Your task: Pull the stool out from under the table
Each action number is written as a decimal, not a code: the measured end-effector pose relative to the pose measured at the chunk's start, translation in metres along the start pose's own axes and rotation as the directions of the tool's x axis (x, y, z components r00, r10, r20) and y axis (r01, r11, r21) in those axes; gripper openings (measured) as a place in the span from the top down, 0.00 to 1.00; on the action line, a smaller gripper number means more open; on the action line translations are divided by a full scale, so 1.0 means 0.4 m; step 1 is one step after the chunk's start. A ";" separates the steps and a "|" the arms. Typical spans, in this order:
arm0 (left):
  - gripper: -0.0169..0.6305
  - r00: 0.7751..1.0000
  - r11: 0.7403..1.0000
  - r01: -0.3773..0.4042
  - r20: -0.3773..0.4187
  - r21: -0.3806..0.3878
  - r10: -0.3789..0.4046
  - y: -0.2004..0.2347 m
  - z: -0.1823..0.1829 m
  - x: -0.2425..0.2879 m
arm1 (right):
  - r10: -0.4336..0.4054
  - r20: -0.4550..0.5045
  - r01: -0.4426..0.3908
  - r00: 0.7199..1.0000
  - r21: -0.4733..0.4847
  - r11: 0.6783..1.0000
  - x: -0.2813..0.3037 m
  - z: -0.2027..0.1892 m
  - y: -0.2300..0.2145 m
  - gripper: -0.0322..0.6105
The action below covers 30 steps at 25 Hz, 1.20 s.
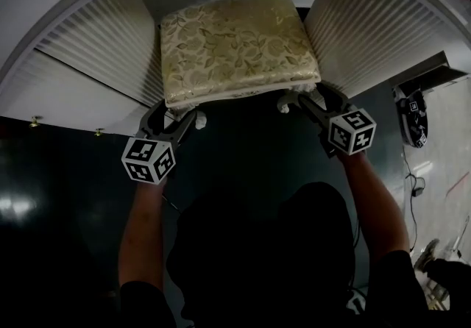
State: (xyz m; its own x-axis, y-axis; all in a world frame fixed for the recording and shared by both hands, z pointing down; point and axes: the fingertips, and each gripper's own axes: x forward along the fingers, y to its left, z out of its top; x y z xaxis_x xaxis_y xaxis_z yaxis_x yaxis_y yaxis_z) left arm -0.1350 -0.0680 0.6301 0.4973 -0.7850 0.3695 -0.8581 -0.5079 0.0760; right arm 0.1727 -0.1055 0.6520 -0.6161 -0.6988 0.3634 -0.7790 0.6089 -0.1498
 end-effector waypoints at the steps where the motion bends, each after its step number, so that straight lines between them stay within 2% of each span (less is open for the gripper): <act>1: 0.48 1.000 1.000 0.004 0.002 -0.005 -0.004 -0.001 -0.005 0.005 | 0.004 0.003 -0.004 1.000 0.013 1.000 0.008 -0.005 -0.006 0.59; 5: 0.48 1.000 1.000 0.001 0.018 0.000 -0.001 -0.001 -0.006 0.011 | 0.058 0.010 -0.059 0.998 0.059 0.997 0.039 -0.012 -0.016 0.59; 10: 0.49 0.999 0.999 -0.031 0.010 0.042 0.031 0.007 -0.007 0.022 | 0.070 -0.015 -0.070 0.997 0.011 0.997 0.060 -0.021 -0.014 0.59; 16: 0.52 1.000 1.000 0.004 -0.008 0.014 -0.004 0.005 -0.006 0.018 | 0.103 -0.030 -0.101 0.994 0.050 0.994 0.048 -0.016 -0.009 0.59; 30: 0.52 1.000 0.998 0.022 -0.022 -0.056 -0.023 0.020 0.012 0.007 | 0.180 -0.056 -0.170 0.982 0.144 0.975 0.023 -0.016 0.002 0.59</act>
State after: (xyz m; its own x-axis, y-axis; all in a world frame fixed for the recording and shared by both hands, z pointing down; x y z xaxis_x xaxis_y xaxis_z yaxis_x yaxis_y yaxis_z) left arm -0.1398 -0.0761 0.6273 0.5139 -0.7653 0.3876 -0.8529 -0.5041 0.1354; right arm 0.1670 -0.1090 0.6611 -0.7384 -0.5558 0.3819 -0.6715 0.6583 -0.3402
